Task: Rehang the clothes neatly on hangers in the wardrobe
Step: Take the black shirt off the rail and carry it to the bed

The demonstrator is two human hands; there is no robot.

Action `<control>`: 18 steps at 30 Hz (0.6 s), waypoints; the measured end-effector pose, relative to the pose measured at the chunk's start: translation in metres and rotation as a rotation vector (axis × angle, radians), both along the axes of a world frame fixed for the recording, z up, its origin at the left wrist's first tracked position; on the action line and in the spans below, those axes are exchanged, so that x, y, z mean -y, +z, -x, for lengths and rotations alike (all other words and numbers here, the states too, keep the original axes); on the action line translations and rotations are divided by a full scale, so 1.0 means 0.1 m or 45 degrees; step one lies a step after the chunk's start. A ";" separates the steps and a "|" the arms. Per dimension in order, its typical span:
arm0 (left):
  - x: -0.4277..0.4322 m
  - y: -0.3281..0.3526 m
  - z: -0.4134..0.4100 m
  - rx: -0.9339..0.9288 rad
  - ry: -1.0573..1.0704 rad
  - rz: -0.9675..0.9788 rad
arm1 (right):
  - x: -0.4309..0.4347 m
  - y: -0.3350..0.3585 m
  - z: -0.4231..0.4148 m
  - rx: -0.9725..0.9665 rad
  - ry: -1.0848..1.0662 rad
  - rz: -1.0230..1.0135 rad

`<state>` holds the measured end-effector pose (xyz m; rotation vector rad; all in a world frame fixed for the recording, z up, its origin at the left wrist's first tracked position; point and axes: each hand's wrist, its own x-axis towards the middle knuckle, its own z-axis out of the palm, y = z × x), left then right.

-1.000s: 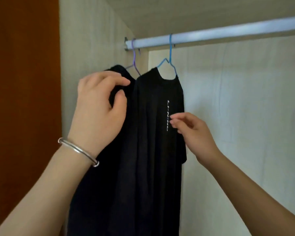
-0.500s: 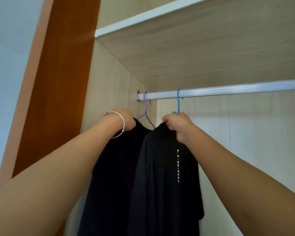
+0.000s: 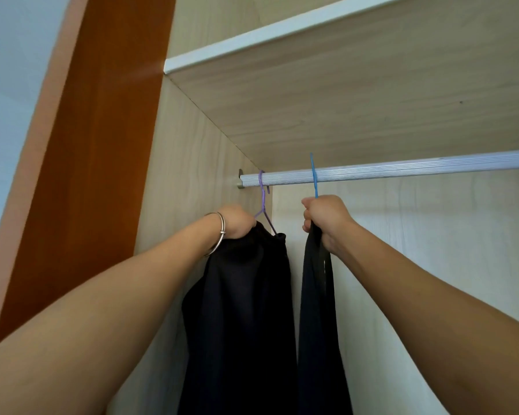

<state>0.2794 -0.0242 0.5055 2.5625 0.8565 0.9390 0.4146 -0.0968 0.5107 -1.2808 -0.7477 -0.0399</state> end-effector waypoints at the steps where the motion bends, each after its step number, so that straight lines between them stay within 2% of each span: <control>1: -0.05 0.00 -0.02 0.039 -0.042 0.020 | 0.01 0.01 0.01 0.014 0.011 -0.022; 5: -0.06 0.06 0.01 0.073 -0.131 0.008 | 0.07 -0.03 0.06 0.052 0.031 -0.045; 11: 0.05 0.20 0.15 0.231 -0.060 -0.009 | 0.22 -0.10 0.20 0.073 0.183 -0.046; 18: 0.25 -0.05 0.35 0.178 -0.085 0.021 | 0.15 -0.24 0.38 0.103 0.307 0.020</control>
